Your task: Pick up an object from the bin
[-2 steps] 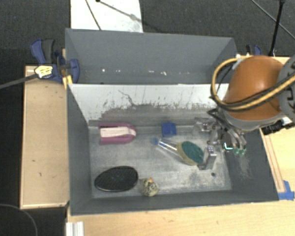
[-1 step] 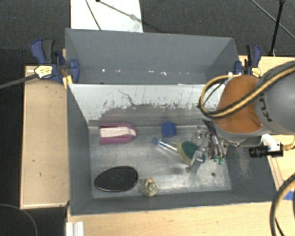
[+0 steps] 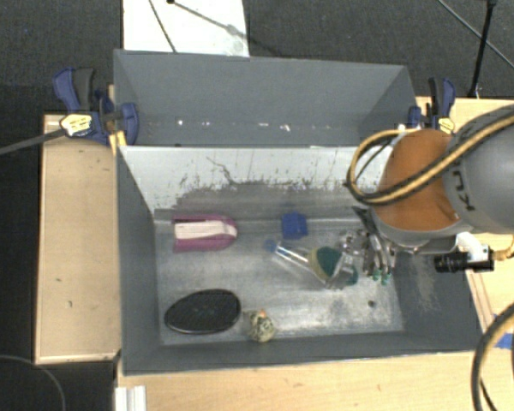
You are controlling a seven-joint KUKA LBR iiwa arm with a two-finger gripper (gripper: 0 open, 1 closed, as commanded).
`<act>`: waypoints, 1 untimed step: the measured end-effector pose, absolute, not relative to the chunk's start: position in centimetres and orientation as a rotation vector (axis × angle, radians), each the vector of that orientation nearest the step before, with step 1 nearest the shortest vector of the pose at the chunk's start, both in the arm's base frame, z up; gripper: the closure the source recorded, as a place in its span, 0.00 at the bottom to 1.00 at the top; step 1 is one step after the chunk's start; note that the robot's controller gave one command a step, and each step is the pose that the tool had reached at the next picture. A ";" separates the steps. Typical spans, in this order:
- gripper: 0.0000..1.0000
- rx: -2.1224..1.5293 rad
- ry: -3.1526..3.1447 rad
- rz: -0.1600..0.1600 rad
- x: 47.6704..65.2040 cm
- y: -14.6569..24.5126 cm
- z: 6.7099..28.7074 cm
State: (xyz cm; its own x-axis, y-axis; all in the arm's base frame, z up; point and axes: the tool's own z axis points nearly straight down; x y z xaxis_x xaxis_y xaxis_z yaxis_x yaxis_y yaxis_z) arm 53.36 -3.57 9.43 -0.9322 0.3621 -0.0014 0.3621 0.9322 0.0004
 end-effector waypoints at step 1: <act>1.00 0.619 3.068 0.003 54.7 -2.1 27.3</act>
Offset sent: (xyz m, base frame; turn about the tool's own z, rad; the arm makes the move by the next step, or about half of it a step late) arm 0.0109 0.0149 0.1734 0.0307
